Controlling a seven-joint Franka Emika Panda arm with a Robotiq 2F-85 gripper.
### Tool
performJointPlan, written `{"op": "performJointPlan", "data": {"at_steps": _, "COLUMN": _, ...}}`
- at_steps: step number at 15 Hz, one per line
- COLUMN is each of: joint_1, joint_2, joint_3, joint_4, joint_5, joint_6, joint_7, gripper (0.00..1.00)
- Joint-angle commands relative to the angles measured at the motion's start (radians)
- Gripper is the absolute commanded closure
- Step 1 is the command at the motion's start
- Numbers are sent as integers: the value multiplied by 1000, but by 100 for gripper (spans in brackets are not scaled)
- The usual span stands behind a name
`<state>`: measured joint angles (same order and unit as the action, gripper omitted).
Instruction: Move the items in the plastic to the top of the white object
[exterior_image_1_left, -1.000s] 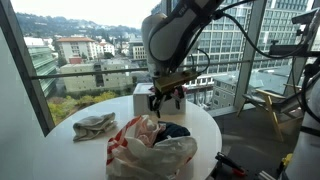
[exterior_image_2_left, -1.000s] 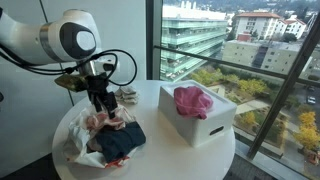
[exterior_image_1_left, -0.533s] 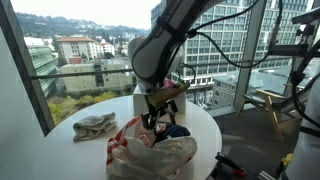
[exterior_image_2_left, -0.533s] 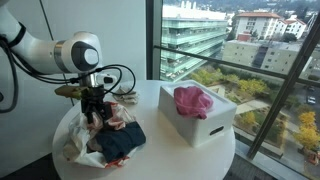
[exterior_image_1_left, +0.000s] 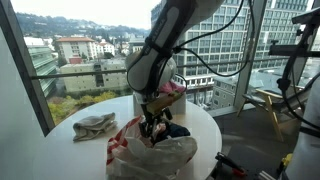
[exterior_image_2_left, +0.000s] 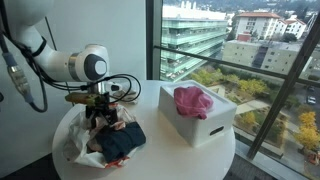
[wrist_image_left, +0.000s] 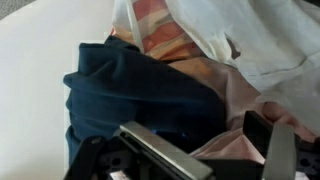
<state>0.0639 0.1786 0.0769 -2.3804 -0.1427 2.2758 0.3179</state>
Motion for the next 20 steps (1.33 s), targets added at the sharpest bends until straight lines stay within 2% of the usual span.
{"op": "performJointPlan", "data": {"at_steps": 1, "joint_1": 9, "joint_2": 51, "joint_3": -18, "joint_4": 38, "joint_5": 4, "joint_6": 41, "joint_7": -46, "gripper": 0}}
{"op": "performJointPlan", "data": {"at_steps": 2, "joint_1": 10, "joint_2": 61, "joint_3": -23, "joint_4": 44, "joint_5": 0, "joint_6": 49, "joint_7": -47, "gripper": 0}}
{"op": "performJointPlan", "data": {"at_steps": 3, "joint_1": 11, "joint_2": 67, "joint_3": -25, "joint_4": 45, "joint_5": -4, "joint_6": 57, "joint_7": -52, "gripper": 25}}
{"op": "performJointPlan", "data": {"at_steps": 4, "joint_1": 12, "joint_2": 73, "joint_3": -28, "joint_4": 48, "joint_5": -7, "joint_6": 59, "joint_7": -57, "gripper": 26}}
{"op": "performJointPlan", "data": {"at_steps": 5, "joint_1": 13, "joint_2": 77, "joint_3": -30, "joint_4": 50, "joint_5": -8, "joint_6": 64, "joint_7": -60, "gripper": 32}}
{"op": "performJointPlan", "data": {"at_steps": 8, "joint_1": 14, "joint_2": 84, "joint_3": -32, "joint_4": 54, "joint_5": -5, "joint_6": 68, "joint_7": -68, "gripper": 58}}
{"op": "performJointPlan", "data": {"at_steps": 14, "joint_1": 19, "joint_2": 84, "joint_3": -35, "joint_4": 54, "joint_5": -10, "joint_6": 74, "joint_7": -62, "gripper": 99}}
{"op": "performJointPlan", "data": {"at_steps": 20, "joint_1": 29, "joint_2": -24, "joint_3": -49, "joint_4": 50, "joint_5": -66, "joint_6": 26, "joint_7": -34, "gripper": 98}}
